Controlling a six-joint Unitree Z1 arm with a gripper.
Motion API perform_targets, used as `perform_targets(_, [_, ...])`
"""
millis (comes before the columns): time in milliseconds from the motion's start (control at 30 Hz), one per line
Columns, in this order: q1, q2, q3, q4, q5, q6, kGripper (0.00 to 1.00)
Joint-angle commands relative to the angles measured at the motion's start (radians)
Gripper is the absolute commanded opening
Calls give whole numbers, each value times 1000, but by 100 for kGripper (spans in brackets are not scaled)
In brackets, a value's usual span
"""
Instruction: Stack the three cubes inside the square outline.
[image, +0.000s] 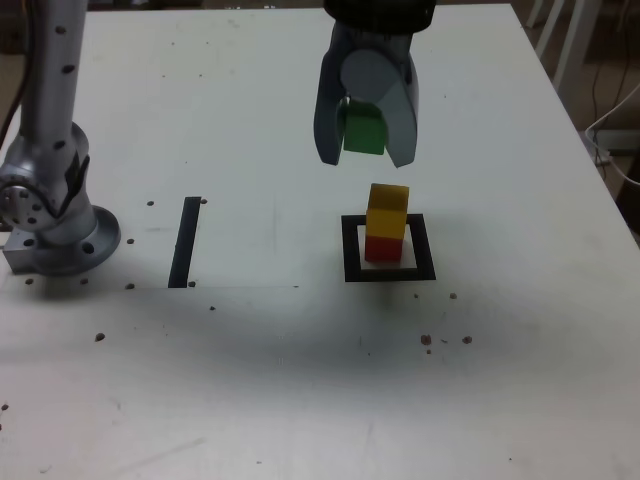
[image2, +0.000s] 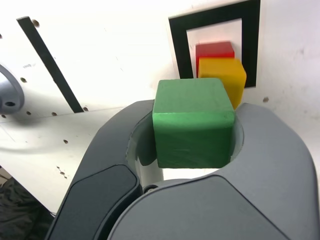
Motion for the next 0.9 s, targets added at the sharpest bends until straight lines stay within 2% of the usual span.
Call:
perform_targets(0, [-11, -1, 7, 3, -7, -8, 28])
perform_targets(533, [-17, 14, 60, -105, -28, -10, 28])
perform_targets(867, [-17, 23, 81, -136, -45, -7, 28])
